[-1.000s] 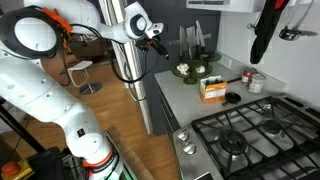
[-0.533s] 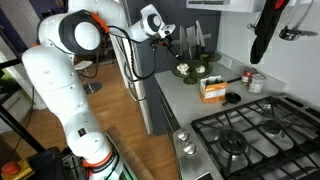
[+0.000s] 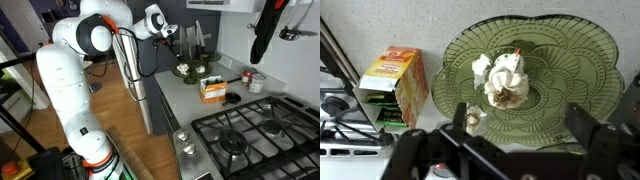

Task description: Swap the bulbs of garlic on the holder

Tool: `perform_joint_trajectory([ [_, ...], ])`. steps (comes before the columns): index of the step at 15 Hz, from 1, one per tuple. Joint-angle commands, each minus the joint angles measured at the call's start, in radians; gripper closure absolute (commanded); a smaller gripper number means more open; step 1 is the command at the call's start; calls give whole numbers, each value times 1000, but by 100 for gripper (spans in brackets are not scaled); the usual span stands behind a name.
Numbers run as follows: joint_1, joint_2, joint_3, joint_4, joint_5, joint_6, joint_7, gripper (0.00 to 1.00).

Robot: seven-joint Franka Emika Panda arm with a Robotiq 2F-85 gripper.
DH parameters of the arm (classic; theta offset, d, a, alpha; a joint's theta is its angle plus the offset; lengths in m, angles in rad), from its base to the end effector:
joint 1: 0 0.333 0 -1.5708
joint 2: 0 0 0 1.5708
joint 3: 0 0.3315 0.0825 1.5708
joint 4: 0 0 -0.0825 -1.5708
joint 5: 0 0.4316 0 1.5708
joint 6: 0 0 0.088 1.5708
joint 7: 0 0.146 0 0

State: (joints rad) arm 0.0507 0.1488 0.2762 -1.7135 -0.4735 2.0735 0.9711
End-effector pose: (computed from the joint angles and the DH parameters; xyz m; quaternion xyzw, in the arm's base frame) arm 0.6651 0.1755 0.4904 0.9482 -0.2252 0.2041 0.0926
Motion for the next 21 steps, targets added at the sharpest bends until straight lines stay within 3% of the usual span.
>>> perform_joint_trajectory([
  [1, 58, 23, -77, 17, 36, -1, -29, 0],
  [11, 69, 94, -156, 104, 269, -30, -270, 0],
  [21, 80, 164, -195, 156, 328, -64, -338, 3],
])
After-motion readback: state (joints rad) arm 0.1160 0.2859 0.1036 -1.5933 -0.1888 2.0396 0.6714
